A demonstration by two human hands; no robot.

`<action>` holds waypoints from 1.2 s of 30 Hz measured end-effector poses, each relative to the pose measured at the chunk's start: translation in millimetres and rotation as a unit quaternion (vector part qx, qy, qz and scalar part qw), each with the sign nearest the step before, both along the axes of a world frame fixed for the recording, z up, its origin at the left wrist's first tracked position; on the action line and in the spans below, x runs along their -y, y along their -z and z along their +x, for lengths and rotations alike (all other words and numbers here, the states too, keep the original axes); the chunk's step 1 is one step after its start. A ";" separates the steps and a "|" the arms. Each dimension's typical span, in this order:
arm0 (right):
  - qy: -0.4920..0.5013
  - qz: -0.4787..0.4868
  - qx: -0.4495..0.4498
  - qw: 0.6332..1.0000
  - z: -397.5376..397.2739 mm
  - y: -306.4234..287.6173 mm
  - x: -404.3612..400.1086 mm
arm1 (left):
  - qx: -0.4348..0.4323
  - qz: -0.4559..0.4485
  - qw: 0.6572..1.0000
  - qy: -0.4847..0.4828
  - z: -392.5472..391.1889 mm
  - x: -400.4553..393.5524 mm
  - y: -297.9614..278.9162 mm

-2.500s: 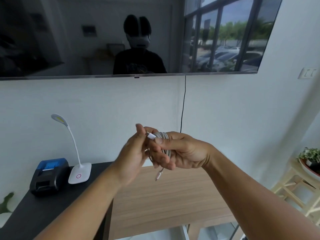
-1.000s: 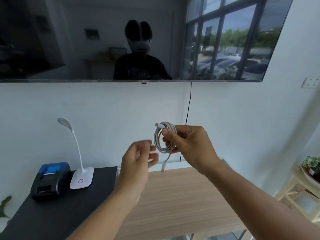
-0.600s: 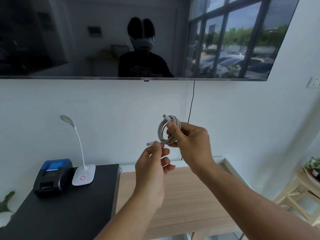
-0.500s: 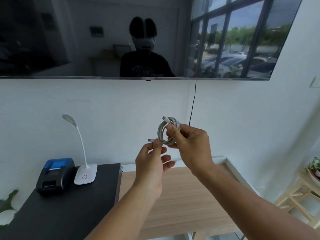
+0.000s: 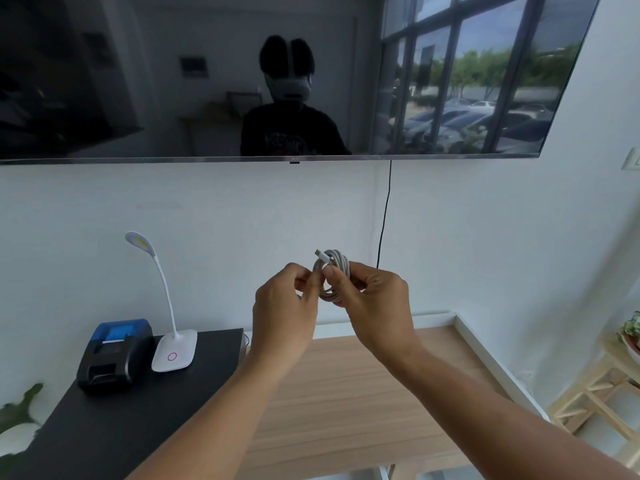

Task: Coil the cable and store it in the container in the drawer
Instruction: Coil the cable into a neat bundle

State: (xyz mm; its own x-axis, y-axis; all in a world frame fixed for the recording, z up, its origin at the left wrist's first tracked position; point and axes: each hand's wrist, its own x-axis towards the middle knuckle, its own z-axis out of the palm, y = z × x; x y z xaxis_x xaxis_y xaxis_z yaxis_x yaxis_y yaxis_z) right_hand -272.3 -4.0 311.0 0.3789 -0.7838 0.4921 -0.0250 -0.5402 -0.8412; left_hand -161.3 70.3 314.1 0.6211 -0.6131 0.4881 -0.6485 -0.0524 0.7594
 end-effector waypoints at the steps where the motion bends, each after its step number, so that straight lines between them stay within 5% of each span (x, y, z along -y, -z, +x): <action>1: 0.000 -0.003 -0.002 1.000 0.7 0.5 0.2 | 0.023 -0.002 1.000 0.003 1.9 0.2 0.0; 5: 0.001 -0.003 -0.002 1.000 2.4 0.7 0.8 | 0.039 -0.024 0.999 0.003 1.4 1.6 4.8; 11: -0.008 0.026 0.016 1.000 2.8 -1.5 2.3 | -0.158 -0.031 0.985 0.061 2.1 4.3 1.4; 21: -0.005 0.059 0.033 0.998 10.5 -2.5 0.1 | 0.114 -0.095 0.985 -0.087 -18.6 1.6 -1.9; 26: 0.008 0.069 0.032 0.997 8.4 -0.2 -1.6 | 0.121 -0.094 0.986 -0.073 -14.3 -0.1 -4.0; 31: 0.023 0.041 0.010 0.999 5.6 -2.4 -0.8 | -0.045 -0.152 0.987 -0.008 -10.6 0.4 -6.0; 36: -0.009 0.042 0.030 0.999 -0.8 -7.7 3.5 | -0.330 -0.139 0.925 0.128 6.1 -0.7 -5.1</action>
State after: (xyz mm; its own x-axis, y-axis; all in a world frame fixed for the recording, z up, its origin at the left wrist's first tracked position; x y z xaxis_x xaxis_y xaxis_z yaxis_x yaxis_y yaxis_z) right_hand -273.1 -7.5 318.7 0.3664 -0.8160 0.4471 0.0356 -0.4679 -0.8831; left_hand -155.2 70.9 319.2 0.6923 -0.6889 0.2146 -0.0028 0.2949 0.9555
